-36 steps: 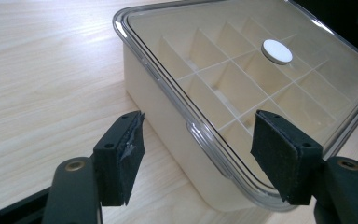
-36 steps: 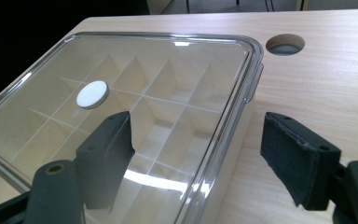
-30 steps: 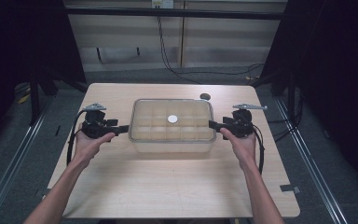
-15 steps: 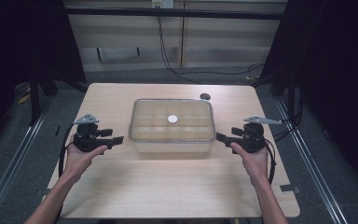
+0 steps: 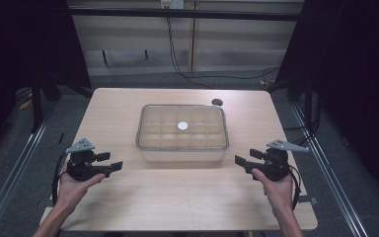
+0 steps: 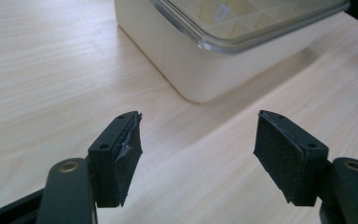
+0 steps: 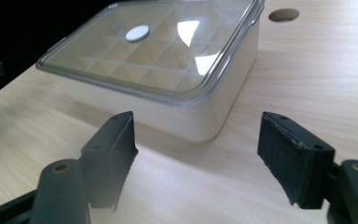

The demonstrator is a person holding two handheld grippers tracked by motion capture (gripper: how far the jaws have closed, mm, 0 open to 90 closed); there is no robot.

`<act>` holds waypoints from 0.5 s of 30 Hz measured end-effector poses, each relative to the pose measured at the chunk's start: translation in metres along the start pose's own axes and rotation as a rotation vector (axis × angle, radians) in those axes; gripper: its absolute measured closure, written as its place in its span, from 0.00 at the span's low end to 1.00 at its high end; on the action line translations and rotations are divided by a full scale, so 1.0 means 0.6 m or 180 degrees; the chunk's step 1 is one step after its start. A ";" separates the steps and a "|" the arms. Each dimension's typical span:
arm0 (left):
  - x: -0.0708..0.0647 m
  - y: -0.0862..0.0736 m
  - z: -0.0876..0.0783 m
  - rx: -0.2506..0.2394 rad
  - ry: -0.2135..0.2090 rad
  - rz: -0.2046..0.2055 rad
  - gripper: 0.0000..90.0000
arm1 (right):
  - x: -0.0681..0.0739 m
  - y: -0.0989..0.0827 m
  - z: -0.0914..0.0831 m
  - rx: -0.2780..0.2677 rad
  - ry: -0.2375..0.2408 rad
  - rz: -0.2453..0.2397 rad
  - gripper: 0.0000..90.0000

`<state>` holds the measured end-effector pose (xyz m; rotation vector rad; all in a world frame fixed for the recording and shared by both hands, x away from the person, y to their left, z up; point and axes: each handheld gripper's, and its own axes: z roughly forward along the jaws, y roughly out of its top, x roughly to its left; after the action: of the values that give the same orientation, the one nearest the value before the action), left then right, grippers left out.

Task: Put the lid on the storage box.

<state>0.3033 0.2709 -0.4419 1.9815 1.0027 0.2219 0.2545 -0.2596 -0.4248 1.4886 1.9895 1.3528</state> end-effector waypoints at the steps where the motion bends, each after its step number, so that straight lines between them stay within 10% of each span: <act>1: -0.002 -0.004 -0.002 0.0005 -0.0001 0.0013 0.35 | 0.001 -0.004 -0.003 0.0000 -0.0013 0.0005 0.31; 15: -0.040 -0.077 -0.023 0.0174 0.0040 -0.0050 0.30 | 0.011 -0.082 -0.035 0.0064 -0.0231 0.0097 0.31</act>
<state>0.2543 0.2757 -0.4643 2.0230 1.0420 0.2006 0.2085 -0.2647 -0.4527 1.5604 1.9488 1.2754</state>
